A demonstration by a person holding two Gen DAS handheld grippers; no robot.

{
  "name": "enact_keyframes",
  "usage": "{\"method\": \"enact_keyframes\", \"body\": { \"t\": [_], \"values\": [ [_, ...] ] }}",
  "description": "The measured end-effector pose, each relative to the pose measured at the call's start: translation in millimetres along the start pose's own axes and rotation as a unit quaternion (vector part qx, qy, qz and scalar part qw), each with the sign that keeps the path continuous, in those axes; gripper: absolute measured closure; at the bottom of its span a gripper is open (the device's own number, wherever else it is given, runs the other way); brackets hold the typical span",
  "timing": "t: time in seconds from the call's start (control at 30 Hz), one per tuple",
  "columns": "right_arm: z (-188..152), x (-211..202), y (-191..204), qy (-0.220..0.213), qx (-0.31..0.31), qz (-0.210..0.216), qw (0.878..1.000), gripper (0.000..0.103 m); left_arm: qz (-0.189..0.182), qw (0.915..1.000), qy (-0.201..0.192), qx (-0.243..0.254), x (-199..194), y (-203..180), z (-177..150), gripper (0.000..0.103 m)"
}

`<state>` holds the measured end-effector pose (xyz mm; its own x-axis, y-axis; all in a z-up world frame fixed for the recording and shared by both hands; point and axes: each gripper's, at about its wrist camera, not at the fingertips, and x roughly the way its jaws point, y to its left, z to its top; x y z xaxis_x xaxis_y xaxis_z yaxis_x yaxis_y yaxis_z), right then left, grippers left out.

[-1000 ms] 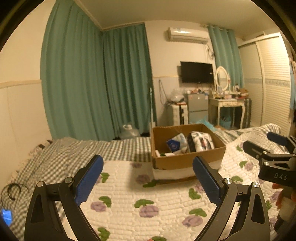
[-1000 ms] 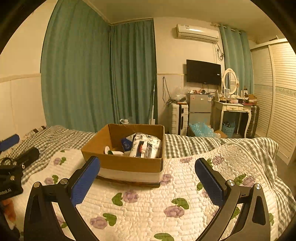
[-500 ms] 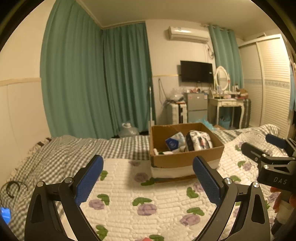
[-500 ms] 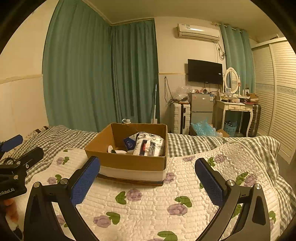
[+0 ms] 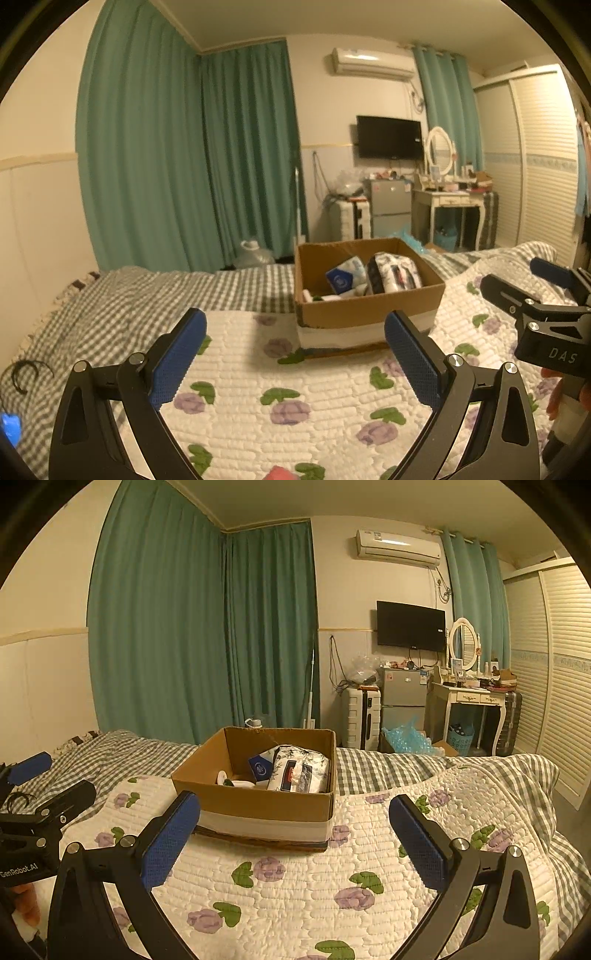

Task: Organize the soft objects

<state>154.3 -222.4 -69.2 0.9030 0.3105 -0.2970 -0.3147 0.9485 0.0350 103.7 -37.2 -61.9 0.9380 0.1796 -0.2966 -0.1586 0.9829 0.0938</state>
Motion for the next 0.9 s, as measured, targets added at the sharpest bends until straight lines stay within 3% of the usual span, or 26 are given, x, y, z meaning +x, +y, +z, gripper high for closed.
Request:
{"method": "enact_keyframes", "body": {
  "t": [0.9],
  "values": [
    [-2.4,-0.6,-5.0,0.004,0.004,0.002,1.000,0.000,-0.001,1.0000,0.007,-0.006,-0.5,1.5,0.1,0.004]
  ]
}}
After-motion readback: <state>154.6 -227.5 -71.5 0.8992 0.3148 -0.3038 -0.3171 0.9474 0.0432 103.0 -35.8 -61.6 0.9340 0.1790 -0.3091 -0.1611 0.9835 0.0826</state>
